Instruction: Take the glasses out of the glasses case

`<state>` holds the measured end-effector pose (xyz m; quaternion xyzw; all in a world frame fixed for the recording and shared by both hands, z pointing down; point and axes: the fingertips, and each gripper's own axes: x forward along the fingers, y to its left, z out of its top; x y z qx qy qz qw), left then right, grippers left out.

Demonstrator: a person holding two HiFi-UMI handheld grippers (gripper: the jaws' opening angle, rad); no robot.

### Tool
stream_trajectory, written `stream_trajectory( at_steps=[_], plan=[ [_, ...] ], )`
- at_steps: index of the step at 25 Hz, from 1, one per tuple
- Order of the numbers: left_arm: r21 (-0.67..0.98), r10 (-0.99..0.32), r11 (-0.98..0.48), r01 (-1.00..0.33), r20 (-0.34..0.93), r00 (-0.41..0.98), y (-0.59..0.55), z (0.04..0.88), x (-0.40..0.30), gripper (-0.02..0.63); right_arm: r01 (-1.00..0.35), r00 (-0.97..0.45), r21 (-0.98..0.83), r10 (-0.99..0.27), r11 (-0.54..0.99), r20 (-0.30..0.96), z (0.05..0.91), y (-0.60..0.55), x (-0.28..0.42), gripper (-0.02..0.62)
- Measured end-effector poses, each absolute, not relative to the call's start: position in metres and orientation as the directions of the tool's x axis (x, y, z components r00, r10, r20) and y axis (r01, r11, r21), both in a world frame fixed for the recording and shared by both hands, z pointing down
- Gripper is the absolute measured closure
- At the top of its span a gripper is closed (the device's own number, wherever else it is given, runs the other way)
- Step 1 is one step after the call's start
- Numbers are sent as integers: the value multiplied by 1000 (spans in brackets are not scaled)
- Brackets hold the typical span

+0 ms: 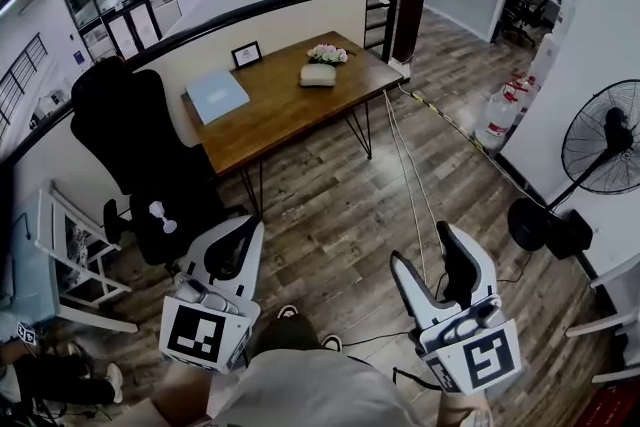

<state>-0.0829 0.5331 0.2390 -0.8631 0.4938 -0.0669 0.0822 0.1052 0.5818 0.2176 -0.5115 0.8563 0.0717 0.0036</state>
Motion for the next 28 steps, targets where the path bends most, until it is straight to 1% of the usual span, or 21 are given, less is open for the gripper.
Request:
stream_trajectory(
  at_steps=[1, 2, 3, 10, 17, 21, 25, 28],
  plan=[
    [-206, -865, -497, -843, 34, 501, 532, 239, -83, 604, -881, -465, 129, -883, 454, -69, 219, 578, 107, 309],
    [-201, -864, -498, -843, 35, 502, 530, 239, -84, 604, -884, -459, 129, -886, 449, -63, 220, 574, 108, 284],
    [-195, -862, -502, -842, 38, 505, 528, 239, -84, 604, -885, -459, 123, -886, 449, -62, 219, 571, 108, 281],
    [-179, -855, -518, -837, 75, 513, 492, 249, -79, 604, -889, -444, 135, -895, 437, -31, 222, 537, 119, 282],
    [-171, -843, -537, -826, 81, 532, 444, 256, -72, 604, -900, -423, 120, -906, 418, -18, 229, 494, 129, 290],
    [-158, -846, -533, -831, 90, 525, 403, 260, -76, 604, -893, -440, 111, -898, 436, -17, 230, 455, 120, 290],
    [-147, -845, -535, -832, 86, 528, 358, 257, -82, 604, -889, -443, 114, -896, 444, 31, 236, 408, 112, 290],
    [-143, -842, -539, -830, 87, 532, 323, 253, -89, 604, -886, -450, 103, -892, 452, 43, 234, 371, 101, 290]
  ],
)
